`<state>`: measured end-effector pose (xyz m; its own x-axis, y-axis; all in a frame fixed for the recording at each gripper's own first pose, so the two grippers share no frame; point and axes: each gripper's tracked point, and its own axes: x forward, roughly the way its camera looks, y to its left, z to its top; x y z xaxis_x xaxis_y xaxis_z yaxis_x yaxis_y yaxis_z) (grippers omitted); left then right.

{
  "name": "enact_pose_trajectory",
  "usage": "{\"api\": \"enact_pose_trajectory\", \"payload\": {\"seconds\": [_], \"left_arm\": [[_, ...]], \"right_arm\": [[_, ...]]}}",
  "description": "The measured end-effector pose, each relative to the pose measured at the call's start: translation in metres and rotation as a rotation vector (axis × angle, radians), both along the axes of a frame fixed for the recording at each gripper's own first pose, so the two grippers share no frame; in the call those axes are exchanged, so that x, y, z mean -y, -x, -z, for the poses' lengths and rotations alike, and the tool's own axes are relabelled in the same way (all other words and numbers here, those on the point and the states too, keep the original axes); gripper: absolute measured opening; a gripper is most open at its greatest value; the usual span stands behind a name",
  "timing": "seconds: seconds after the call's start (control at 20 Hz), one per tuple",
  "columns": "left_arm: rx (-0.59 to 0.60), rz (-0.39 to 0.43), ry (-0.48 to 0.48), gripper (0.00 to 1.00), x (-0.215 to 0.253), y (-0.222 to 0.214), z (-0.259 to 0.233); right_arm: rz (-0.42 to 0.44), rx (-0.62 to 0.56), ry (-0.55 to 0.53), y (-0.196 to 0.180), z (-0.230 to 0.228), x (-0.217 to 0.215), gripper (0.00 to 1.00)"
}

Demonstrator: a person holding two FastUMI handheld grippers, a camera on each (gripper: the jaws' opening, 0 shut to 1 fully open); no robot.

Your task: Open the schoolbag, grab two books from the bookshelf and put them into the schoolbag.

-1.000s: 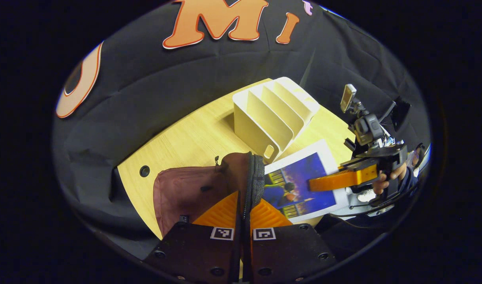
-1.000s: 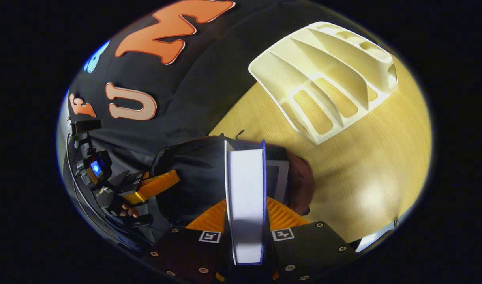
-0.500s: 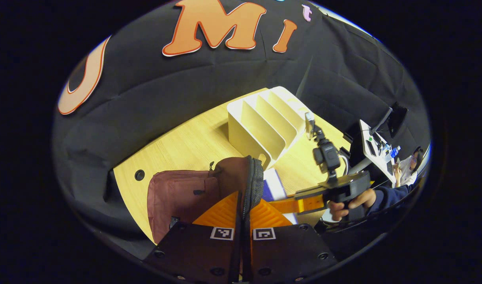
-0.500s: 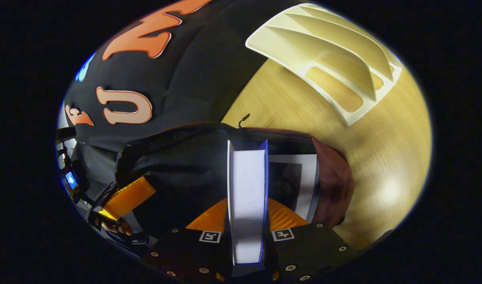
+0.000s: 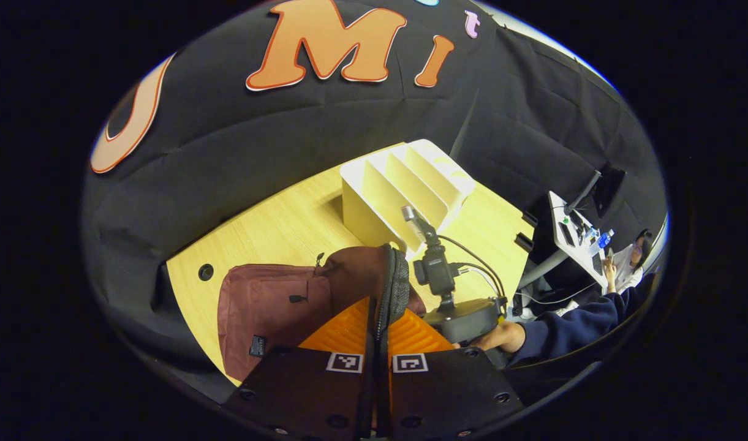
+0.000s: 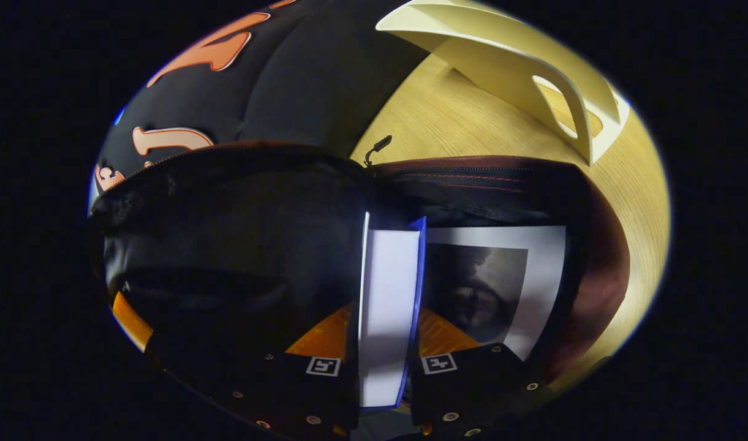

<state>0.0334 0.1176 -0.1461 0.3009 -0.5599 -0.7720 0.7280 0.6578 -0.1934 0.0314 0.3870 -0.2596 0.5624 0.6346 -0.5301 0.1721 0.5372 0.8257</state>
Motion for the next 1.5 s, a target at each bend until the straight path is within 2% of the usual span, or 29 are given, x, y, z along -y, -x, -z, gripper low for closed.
{"api": "enact_pose_trajectory", "payload": {"seconds": [0.1,0.2,0.3,0.45,0.6,0.65,0.7,0.95,1.05,1.1,1.15,1.2,1.3,1.35,1.4,1.45,1.5], "left_arm": [[0.005,-0.034,0.005,0.04,-0.009,-0.011,0.004],[-0.016,-0.072,0.022,0.04,-0.014,-0.015,0.011],[-0.023,-0.089,0.039,0.04,-0.014,-0.013,0.016],[-0.022,-0.094,0.02,0.04,-0.009,-0.012,0.023],[-0.018,-0.113,0.002,0.04,0.001,-0.011,0.029],[-0.017,-0.128,-0.009,0.04,0.004,-0.01,0.033],[-0.015,-0.147,-0.025,0.04,0.007,-0.01,0.035],[-0.003,-0.219,-0.092,0.05,0.028,0.0,0.05],[0.002,-0.229,-0.131,0.15,0.035,0.008,0.062],[0.003,-0.236,-0.156,0.34,0.039,0.012,0.068],[-0.005,-0.249,-0.18,0.43,0.041,0.017,0.077],[-0.013,-0.264,-0.191,0.6,0.047,0.022,0.082],[-0.024,-0.302,-0.2,0.73,0.055,0.029,0.085],[-0.02,-0.324,-0.202,0.74,0.06,0.029,0.084],[-0.006,-0.349,-0.206,0.9,0.064,0.029,0.083],[0.005,-0.37,-0.21,1.0,0.07,0.031,0.08],[0.022,-0.392,-0.217,1.0,0.076,0.032,0.075]], "right_arm": [[0.012,-0.021,0.095,0.001,0.003,0.013,0.39],[0.001,-0.011,0.182,0.003,0.002,0.028,0.54],[-0.004,-0.01,0.21,0.01,-0.007,0.046,0.62],[0.01,0.034,0.217,0.016,-0.03,0.076,0.68],[0.025,0.091,0.304,0.016,-0.046,0.119,0.68],[0.027,0.113,0.335,0.017,-0.053,0.135,0.8],[0.033,0.136,0.373,0.017,-0.059,0.152,0.68],[0.046,0.216,0.497,0.013,-0.084,0.228,0.68],[0.05,0.25,0.528,0.009,-0.09,0.253,0.68],[0.054,0.258,0.549,0.008,-0.091,0.269,0.68],[0.059,0.257,0.562,0.01,-0.09,0.284,0.68],[0.061,0.259,0.561,0.01,-0.092,0.295,0.68],[0.063,0.275,0.556,0.007,-0.097,0.309,0.68],[0.06,0.292,0.563,0.005,-0.101,0.315,0.68],[0.054,0.313,0.577,0.003,-0.104,0.32,0.69],[0.048,0.336,0.593,0.002,-0.107,0.328,0.71],[0.05,0.353,0.607,-0.002,-0.11,0.333,0.77]]}}
